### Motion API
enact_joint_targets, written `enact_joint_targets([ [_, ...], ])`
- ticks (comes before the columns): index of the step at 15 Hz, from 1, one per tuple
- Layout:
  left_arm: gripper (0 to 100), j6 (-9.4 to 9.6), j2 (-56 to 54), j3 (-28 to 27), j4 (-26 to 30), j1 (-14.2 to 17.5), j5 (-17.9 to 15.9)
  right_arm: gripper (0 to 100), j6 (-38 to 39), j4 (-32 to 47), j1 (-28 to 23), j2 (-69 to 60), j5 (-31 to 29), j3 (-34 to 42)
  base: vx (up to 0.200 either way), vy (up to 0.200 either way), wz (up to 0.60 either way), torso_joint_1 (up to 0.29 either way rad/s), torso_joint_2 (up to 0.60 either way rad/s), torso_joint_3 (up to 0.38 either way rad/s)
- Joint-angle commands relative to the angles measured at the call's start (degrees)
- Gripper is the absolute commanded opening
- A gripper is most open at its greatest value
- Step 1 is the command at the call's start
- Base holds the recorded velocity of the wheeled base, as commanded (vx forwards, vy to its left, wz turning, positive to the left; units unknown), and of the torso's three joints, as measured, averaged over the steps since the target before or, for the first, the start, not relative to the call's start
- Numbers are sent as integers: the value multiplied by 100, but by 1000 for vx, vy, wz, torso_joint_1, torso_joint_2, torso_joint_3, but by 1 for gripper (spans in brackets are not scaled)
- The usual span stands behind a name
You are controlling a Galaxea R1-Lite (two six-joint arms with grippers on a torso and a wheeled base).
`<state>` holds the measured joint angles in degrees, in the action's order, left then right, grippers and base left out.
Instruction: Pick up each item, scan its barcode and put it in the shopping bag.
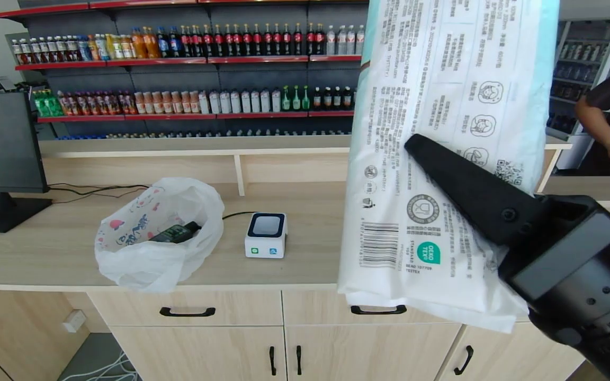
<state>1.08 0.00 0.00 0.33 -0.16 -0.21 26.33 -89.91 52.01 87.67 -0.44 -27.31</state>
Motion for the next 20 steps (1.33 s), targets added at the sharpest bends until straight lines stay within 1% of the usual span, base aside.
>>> enact_joint_targets([
  [1,100,-3,0,0,2,-2,3,0,-40,-9,-120,215,0,15,0,0,0,0,0,0],
  [2,100,-12,0,0,-7,7,3,0,-374,43,-375,338,-18,349,0,0,0,0,0,0],
  [3,100,-47,0,0,-7,-2,3,0,-867,201,-780,400,9,709,0,0,0,0,0,0],
  [4,100,-47,0,0,-7,7,12,0,-1192,237,-1140,487,88,867,0,0,0,0,0,0],
  [5,100,-47,0,0,-7,7,12,0,-1482,228,-1404,637,228,885,0,0,0,0,0,0],
  [6,100,-47,0,0,-7,7,12,0,-1860,228,-1702,751,255,683,0,0,0,0,0,0],
  [7,100,-47,0,0,-7,-2,12,0,-2378,237,-1782,813,272,437,0,0,0,0,0,0],
  [9,100,-56,0,0,-7,7,12,0,-2862,201,-1782,936,272,261,0,0,0,0,0,0],
  [10,100,-91,0,0,-7,7,12,0,-2976,193,-1817,927,246,349,0,0,0,0,0,0],
  [11,100,-100,0,-9,-7,7,12,0,-3037,149,-1957,927,237,428,0,0,0,0,0,0],
  [13,100,-100,0,-9,-7,7,12,0,-3081,87,-2300,971,185,235,0,0,0,0,0,0],
  [14,100,-100,0,0,-7,7,12,0,-3090,87,-2537,1024,141,76,0,0,0,0,0,0],
  [15,100,-91,0,-9,-7,7,12,0,-3090,87,-2933,1050,88,-187,0,0,0,0,0,0],
  [16,100,-100,0,-9,-7,-2,12,0,-3064,87,-3188,1041,-26,-275,-200,0,0,2,2,2],
  [20,100,-91,0,0,-7,7,12,0,-3011,70,-3241,1208,-35,-266,-200,0,0,15,10,0],
])
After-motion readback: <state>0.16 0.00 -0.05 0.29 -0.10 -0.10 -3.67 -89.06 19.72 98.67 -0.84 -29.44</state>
